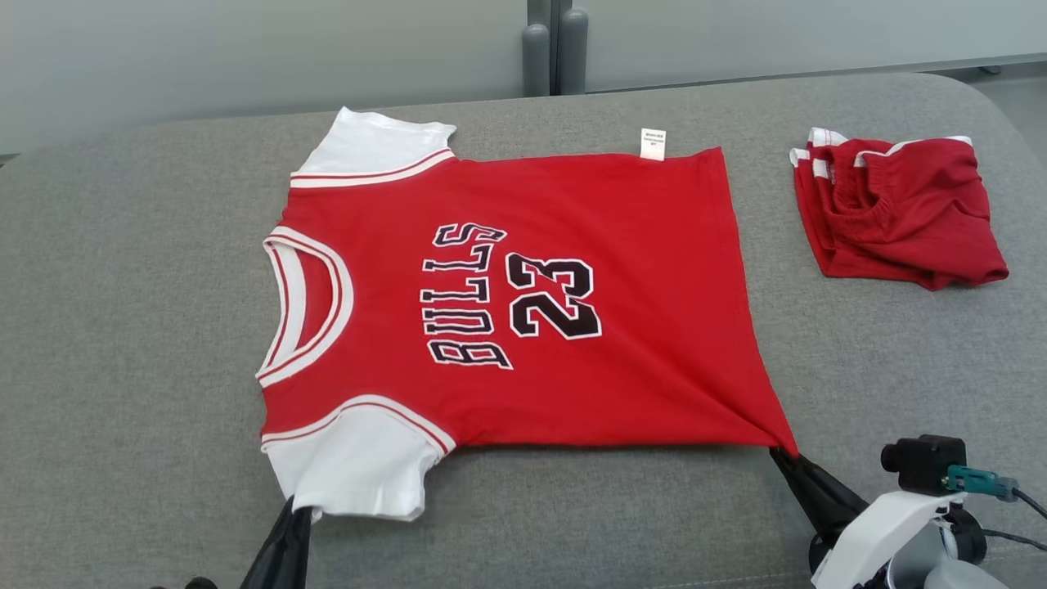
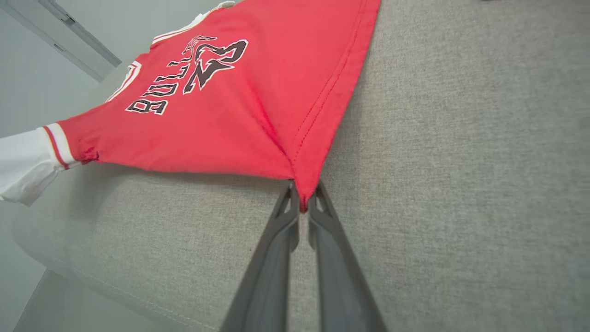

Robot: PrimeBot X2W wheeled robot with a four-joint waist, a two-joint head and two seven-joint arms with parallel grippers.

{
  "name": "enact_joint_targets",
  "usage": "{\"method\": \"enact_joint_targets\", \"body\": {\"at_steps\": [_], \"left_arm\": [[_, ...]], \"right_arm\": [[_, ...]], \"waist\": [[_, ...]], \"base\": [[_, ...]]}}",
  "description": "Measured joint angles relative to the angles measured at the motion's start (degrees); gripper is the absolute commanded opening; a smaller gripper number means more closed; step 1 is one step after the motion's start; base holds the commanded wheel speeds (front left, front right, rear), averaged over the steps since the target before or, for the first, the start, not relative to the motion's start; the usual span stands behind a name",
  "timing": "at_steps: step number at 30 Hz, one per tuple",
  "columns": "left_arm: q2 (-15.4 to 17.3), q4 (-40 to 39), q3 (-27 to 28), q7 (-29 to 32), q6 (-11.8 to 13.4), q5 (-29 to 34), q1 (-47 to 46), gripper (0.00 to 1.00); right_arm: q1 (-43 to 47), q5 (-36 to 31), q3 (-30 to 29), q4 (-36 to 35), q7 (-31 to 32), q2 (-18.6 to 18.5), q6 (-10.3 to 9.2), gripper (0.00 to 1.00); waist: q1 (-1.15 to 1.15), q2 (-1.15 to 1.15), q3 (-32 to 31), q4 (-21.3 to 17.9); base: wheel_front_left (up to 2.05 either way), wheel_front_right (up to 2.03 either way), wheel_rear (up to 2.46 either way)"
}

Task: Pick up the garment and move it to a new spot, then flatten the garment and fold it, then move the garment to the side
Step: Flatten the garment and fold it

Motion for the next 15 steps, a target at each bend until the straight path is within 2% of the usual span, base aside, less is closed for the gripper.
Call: {"method": "enact_joint_targets", "body": {"at_steps": [6, 15], "left_arm": [[0.4, 2.8, -0.4, 1.9, 0.1, -0.1, 2.0, 0.00], [0.7, 5.2, -0.3, 3.5, 0.4, -0.6, 2.5, 0.00]], "right_arm": [[1.1, 1.3, -0.2, -0.4, 1.0, -0.4, -0.86, 0.00], [2.0, 1.4, 1.2, 1.0, 3.2, -0.2, -0.90, 0.00]], "waist": [[0.00, 0.00, 0.0, -0.5], [0.00, 0.00, -0.4, -0.1]], "base": [[0.00, 0.00, 0.00], [0.00, 0.00, 0.00]]}}
